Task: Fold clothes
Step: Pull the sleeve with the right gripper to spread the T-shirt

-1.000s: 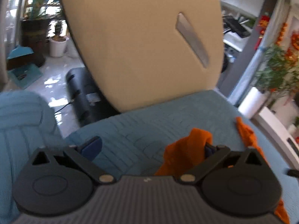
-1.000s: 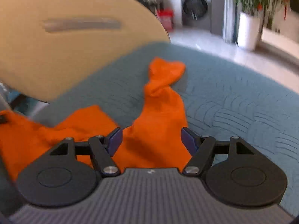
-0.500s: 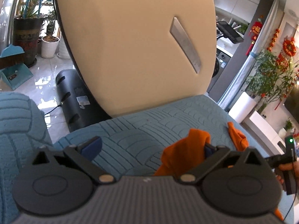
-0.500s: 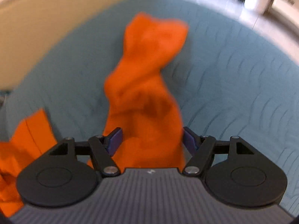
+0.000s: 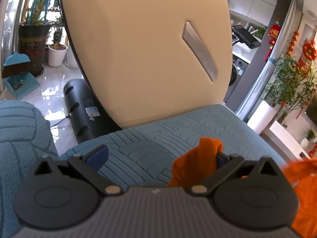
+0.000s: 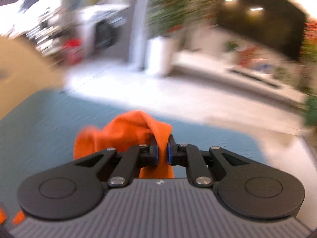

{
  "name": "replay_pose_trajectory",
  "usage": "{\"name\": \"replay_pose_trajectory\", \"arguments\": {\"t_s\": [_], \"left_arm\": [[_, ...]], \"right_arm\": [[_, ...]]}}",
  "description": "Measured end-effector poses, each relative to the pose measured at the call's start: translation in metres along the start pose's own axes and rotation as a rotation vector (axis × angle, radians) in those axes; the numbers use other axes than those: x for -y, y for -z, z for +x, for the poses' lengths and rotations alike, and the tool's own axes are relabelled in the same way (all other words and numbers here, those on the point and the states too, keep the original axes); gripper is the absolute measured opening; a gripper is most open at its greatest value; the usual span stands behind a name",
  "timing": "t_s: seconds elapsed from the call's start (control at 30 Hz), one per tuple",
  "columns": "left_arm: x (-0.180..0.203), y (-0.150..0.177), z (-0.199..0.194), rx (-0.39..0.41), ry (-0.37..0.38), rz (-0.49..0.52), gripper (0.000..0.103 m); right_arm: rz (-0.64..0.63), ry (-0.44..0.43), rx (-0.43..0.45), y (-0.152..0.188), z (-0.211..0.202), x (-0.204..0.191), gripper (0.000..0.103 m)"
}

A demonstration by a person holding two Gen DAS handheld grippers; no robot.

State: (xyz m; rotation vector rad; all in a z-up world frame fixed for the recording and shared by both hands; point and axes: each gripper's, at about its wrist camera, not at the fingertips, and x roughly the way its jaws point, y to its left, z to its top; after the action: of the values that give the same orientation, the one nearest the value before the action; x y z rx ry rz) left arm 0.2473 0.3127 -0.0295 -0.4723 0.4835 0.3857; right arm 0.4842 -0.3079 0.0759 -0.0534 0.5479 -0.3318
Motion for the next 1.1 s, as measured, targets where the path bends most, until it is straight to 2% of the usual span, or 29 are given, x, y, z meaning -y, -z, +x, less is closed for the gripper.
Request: {"name": "replay_pose_trajectory", "arguments": {"t_s": [0.07,0.13,0.17,0.2,0.27,0.33,0.37,0.43,0.53,0.6,0.63,0.67,0.7,0.73,0.77,0.8,0.93,0.97,1.03,1.1], "left_arm": [[0.003,0.001,0.000,0.011,-0.009,0.014,0.103],[0.006,0.002,0.000,0.014,-0.018,0.029,0.103],[0.008,0.003,0.001,0.017,-0.022,0.040,0.103],[0.010,0.004,0.001,0.019,-0.022,0.048,0.103],[0.011,0.004,0.005,0.017,-0.016,0.083,0.103],[0.011,0.004,0.005,0.012,-0.007,0.085,0.103],[0.011,0.004,0.005,0.009,-0.003,0.084,0.103],[0.010,0.003,0.005,0.002,0.005,0.080,0.103],[0.007,0.002,0.005,-0.011,0.011,0.054,0.103],[0.007,0.002,0.004,-0.016,0.011,0.049,0.103],[0.007,0.001,0.004,-0.016,0.011,0.050,0.103],[0.008,0.001,0.002,-0.015,0.010,0.055,0.103],[0.009,0.001,0.002,-0.013,0.009,0.060,0.103],[0.010,0.002,0.001,-0.010,0.010,0.067,0.103],[0.011,0.002,0.001,-0.006,0.011,0.074,0.103],[0.011,0.002,0.000,-0.003,0.014,0.080,0.103],[0.009,0.003,0.000,-0.008,0.026,0.071,0.103],[0.008,0.003,0.000,-0.009,0.028,0.069,0.103],[0.009,0.003,0.000,-0.006,0.024,0.073,0.103],[0.011,0.003,0.000,-0.002,0.028,0.083,0.103]], "right_arm": [[0.066,0.119,0.035,-0.003,-0.005,0.052,0.012],[0.125,0.232,0.034,0.005,-0.005,0.096,0.013],[0.143,0.278,0.008,0.012,-0.001,0.114,0.013],[0.147,0.291,-0.066,0.025,0.010,0.127,0.015],[0.153,0.264,-0.246,0.058,0.034,0.145,0.023],[0.160,0.198,-0.366,0.090,0.042,0.156,0.037],[0.160,0.170,-0.403,0.104,0.044,0.159,0.040],[0.152,0.124,-0.428,0.128,0.038,0.161,0.056],[0.071,0.098,-0.390,0.144,0.014,0.151,0.056],[-0.035,0.095,-0.285,0.136,-0.016,0.138,0.056],[-0.096,0.071,-0.201,0.128,-0.035,0.128,0.057],[-0.178,0.005,-0.110,0.120,-0.055,0.113,0.057],[-0.243,-0.082,-0.065,0.116,-0.067,0.100,0.057],[-0.308,-0.168,-0.020,0.112,-0.079,0.087,0.063],[-0.374,-0.246,-0.010,0.110,-0.084,0.069,0.071],[-0.442,-0.314,-0.038,0.110,-0.082,0.048,0.079],[-0.711,-0.589,-0.152,0.112,-0.073,-0.039,0.079],[-0.761,-0.622,-0.165,0.112,-0.069,-0.055,0.079],[-0.833,-0.627,-0.171,0.113,-0.054,-0.083,0.079],[-0.838,-0.681,-0.243,0.111,-0.029,-0.102,0.079]]}}
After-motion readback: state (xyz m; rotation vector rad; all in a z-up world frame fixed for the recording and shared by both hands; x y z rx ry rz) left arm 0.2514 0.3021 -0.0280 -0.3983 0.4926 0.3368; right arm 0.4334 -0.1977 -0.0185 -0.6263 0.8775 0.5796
